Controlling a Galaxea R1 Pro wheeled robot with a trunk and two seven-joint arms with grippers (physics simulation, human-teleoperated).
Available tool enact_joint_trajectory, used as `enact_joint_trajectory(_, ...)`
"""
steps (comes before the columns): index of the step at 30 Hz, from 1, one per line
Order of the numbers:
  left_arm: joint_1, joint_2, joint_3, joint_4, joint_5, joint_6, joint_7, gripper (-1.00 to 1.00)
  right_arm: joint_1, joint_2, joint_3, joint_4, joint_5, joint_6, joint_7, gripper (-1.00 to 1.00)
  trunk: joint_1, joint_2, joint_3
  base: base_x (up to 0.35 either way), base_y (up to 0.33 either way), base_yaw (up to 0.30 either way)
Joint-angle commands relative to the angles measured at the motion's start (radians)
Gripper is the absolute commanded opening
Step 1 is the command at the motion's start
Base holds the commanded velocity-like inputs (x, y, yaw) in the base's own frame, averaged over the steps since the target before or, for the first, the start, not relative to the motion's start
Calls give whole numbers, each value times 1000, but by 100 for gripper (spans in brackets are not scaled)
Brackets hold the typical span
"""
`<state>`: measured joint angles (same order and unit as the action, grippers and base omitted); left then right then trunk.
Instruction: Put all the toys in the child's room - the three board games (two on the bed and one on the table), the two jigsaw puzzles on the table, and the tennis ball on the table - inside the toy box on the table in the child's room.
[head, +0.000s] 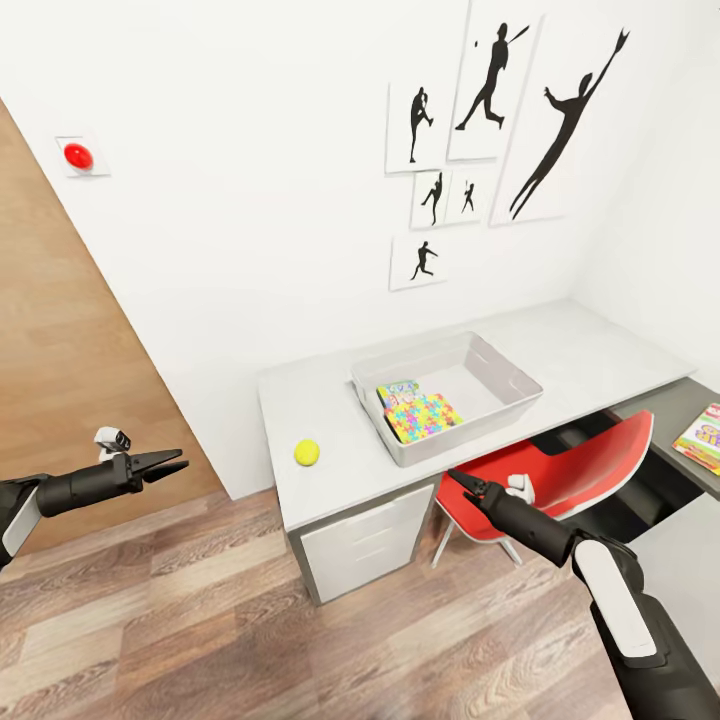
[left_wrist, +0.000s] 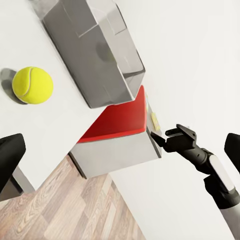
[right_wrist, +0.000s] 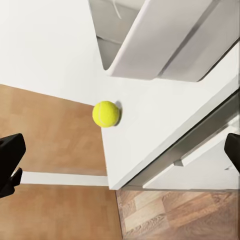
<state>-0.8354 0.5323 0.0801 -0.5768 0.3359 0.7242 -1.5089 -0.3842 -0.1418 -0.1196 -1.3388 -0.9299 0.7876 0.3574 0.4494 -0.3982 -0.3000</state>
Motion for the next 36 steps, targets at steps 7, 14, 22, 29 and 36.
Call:
enact_joint_trajectory(7,-1,1,-1,0,0,11,-1,100,-1,0,-2,0,9,5,4,100,1,-2,9,0,0,0)
enact_joint_trajectory(14,-1,1,0,0,0,12,-2,100,-1,-2,-4,5,11,5,5,100,1,-2,21,0,0,0)
enact_joint_trajectory(22,-1,1,-1,0,0,12,-2,100,-1,-1,-5,7,11,3,4,100,1,-2,34,0,0,0)
enact_joint_trajectory(29,-1,-2,-3,0,-9,12,0,100,-1,-5,-5,5,10,-18,5,100,1,-2,46,0,0,0)
enact_joint_trajectory(36,-1,0,-4,0,-16,12,0,100,-1,-7,-4,6,11,-22,5,100,1,-2,57,0,0,0)
